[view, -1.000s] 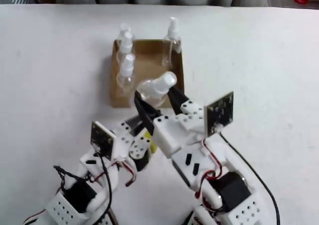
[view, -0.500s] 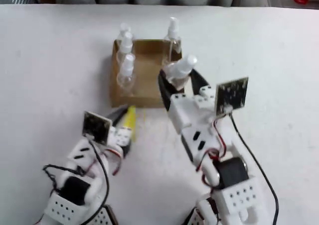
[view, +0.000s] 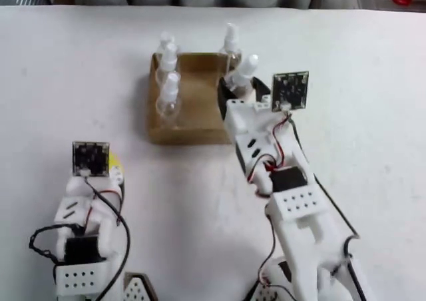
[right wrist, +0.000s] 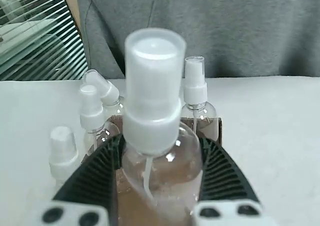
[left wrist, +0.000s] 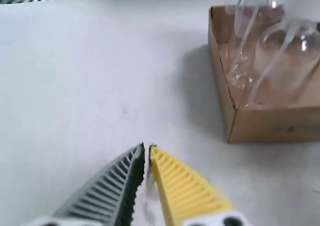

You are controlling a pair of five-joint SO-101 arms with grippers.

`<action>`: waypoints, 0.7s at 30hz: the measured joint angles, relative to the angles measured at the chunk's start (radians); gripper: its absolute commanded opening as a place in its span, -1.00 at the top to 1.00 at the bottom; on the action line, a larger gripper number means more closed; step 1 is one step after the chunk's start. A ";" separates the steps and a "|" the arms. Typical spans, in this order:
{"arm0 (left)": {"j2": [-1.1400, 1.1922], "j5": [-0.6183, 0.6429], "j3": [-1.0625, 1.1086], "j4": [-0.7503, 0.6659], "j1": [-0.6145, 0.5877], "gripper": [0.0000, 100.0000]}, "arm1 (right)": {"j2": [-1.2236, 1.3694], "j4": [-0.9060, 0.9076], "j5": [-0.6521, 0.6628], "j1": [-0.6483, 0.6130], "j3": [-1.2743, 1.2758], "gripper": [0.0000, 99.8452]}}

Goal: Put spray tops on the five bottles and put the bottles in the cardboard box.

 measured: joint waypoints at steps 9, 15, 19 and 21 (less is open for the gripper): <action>0.000 -0.109 0.000 0.083 -0.002 0.95 | 0.222 -0.233 0.000 0.005 0.000 0.97; 0.000 -0.120 0.000 0.083 -0.002 0.95 | 0.285 -0.281 0.000 0.005 0.000 0.97; 0.000 -0.120 0.000 0.083 -0.002 0.95 | 0.287 -0.282 0.000 0.005 0.000 0.97; 0.000 -0.120 0.000 0.083 -0.002 0.95 | 0.287 -0.278 0.000 0.005 -0.018 0.97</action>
